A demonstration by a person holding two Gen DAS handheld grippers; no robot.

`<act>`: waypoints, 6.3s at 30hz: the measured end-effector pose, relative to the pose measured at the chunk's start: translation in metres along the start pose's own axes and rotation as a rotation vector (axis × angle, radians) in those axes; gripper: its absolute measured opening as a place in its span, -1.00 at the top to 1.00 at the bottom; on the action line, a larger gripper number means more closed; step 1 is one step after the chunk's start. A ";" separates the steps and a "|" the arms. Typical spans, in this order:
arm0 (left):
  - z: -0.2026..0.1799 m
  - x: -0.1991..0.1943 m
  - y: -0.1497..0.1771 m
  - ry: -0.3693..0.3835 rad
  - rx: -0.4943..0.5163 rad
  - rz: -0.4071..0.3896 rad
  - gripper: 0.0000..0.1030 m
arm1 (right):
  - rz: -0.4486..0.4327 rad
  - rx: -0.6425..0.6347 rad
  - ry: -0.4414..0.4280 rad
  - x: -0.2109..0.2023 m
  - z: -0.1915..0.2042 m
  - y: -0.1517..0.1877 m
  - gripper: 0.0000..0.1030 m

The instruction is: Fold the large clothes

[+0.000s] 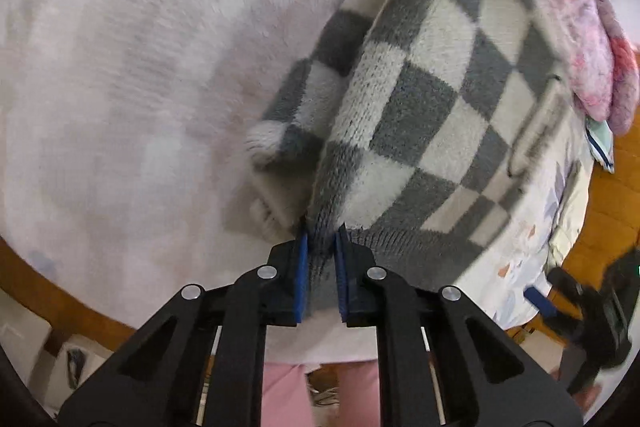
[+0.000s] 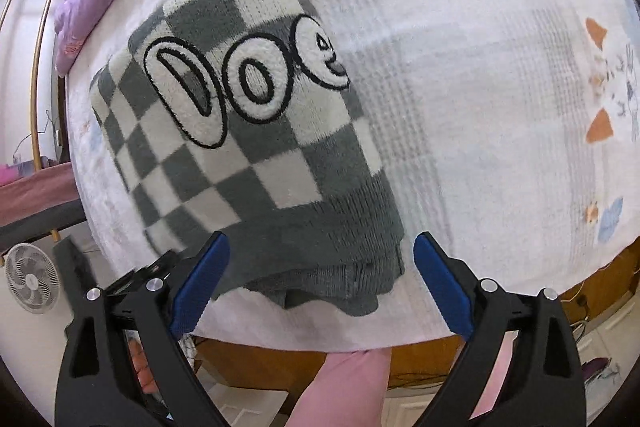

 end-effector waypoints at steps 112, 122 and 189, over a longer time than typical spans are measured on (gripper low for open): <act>0.044 0.040 -0.003 -0.174 0.270 0.027 -0.64 | 0.042 -0.206 0.150 -0.011 -0.031 0.040 -0.85; -0.012 0.039 -0.056 -0.097 0.323 -0.028 -0.72 | -0.155 -0.246 0.029 -0.043 -0.004 -0.024 -0.85; -0.096 -0.030 -0.025 0.120 0.405 -0.228 0.02 | -0.147 -0.378 -0.130 -0.019 0.041 -0.018 -0.07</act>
Point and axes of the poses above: each gripper's, at about its wrist camera, not at the fingertips, and x roughly the way its jaws point, z to its left, y to its underside, the point moved 5 cm from there along x, roughly the way its jaws point, and after that the axes turned 10 degrees about -x, right-handed, at the moved point
